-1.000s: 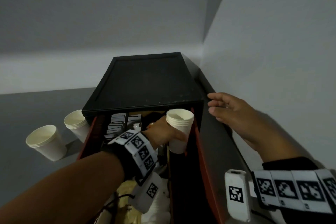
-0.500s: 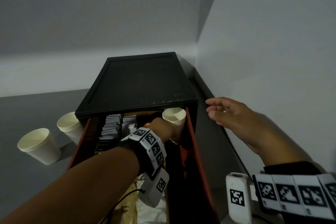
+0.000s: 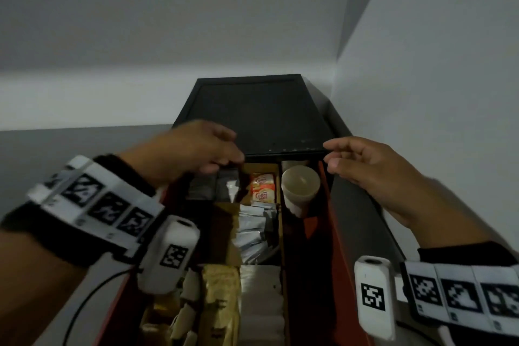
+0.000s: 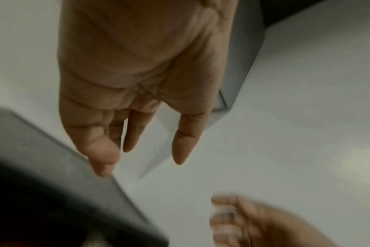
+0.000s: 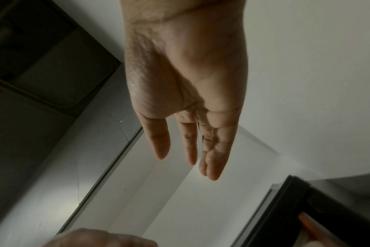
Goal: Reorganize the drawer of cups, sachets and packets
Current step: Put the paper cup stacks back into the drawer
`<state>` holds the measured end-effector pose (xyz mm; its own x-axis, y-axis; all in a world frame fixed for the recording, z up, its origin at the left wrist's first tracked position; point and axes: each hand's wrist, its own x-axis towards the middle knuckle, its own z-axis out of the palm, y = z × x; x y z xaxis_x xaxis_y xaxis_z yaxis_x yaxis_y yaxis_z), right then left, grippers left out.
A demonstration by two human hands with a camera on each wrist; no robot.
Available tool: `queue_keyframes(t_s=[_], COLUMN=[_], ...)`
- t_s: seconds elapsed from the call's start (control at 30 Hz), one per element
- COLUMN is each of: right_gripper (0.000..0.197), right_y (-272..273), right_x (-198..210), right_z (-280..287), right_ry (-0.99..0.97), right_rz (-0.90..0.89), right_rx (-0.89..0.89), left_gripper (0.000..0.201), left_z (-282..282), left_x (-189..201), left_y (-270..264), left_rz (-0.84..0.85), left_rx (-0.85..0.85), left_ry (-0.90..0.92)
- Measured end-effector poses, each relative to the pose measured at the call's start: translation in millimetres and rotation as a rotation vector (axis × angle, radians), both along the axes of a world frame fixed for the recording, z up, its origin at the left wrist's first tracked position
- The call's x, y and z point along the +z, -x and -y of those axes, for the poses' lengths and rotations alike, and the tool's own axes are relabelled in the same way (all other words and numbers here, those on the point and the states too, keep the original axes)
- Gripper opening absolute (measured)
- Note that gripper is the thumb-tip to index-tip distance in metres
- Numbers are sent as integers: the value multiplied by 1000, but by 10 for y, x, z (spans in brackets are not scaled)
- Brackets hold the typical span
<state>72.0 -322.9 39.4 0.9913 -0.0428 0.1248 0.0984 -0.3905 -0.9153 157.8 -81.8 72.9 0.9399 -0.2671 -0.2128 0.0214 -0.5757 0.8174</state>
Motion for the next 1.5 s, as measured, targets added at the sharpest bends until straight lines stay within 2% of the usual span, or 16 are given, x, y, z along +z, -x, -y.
queue_keyframes(t_s=[0.1, 0.2, 0.3, 0.4, 0.53, 0.63, 0.7, 0.8, 0.87, 0.93, 1.0, 1.07, 1.13, 1.23, 1.37, 1.5], right_gripper=[22, 21, 22, 24, 26, 27, 27, 27, 27, 28, 29, 32, 38, 58, 92, 80], right_y=[-79, -152, -210, -245, -260, -259, -252, -234, -228, -215, -200, -197, -206, -221, -268, -284], right_x=[29, 54, 54, 11, -74, -153, -197, -232, -246, -240, -220, -192, -140, 16, 244, 272], right_z=[-203, -426, -665, -896, -1120, -1214, -1239, -1208, -1166, -1123, -1096, -1086, -1119, -1236, -1409, -1397], right_ry=[20, 2, -11, -15, -1, -19, -14, -2, -4, -22, -33, -48, -66, -60, -19, -157], right_rz=[11, 23, 18, -12, -58, -87, -100, -104, -96, -74, -31, 18, 69, 148, 256, 356], right_rx=[42, 67, 96, 133, 149, 124, 110, 82, 46, 13, -11, -26, -25, 33, 133, 97], left_gripper=[35, 50, 77, 98, 116, 112, 105, 100, 88, 71, 68, 67, 63, 71, 77, 76], left_z=[-608, -1235, -1741, -2081, -2275, -2262, -2216, -2169, -2177, -2179, -2153, -2036, -1801, -1358, -839, -520], left_x=[267, 168, -303, -907, -1530, -1765, -1857, -1945, -1896, -1713, -1387, -966, -496, -4, 169, 148], left_y=[-39, -148, -267, -350, -451, -502, -528, -600, -627, -615, -563, -463, -296, -65, 131, 216], left_rz=[119, 230, 315, 319, 272, 244, 227, 254, 289, 349, 431, 564, 661, 624, 474, 384], left_rx=[198, 451, 629, 650, 677, 747, 782, 811, 831, 825, 836, 738, 530, 236, -117, -309], left_ry=[160, 115, -72, -218, -143, 155, 276, 285, 251, 242, 300, 389, 443, 492, 530, 560])
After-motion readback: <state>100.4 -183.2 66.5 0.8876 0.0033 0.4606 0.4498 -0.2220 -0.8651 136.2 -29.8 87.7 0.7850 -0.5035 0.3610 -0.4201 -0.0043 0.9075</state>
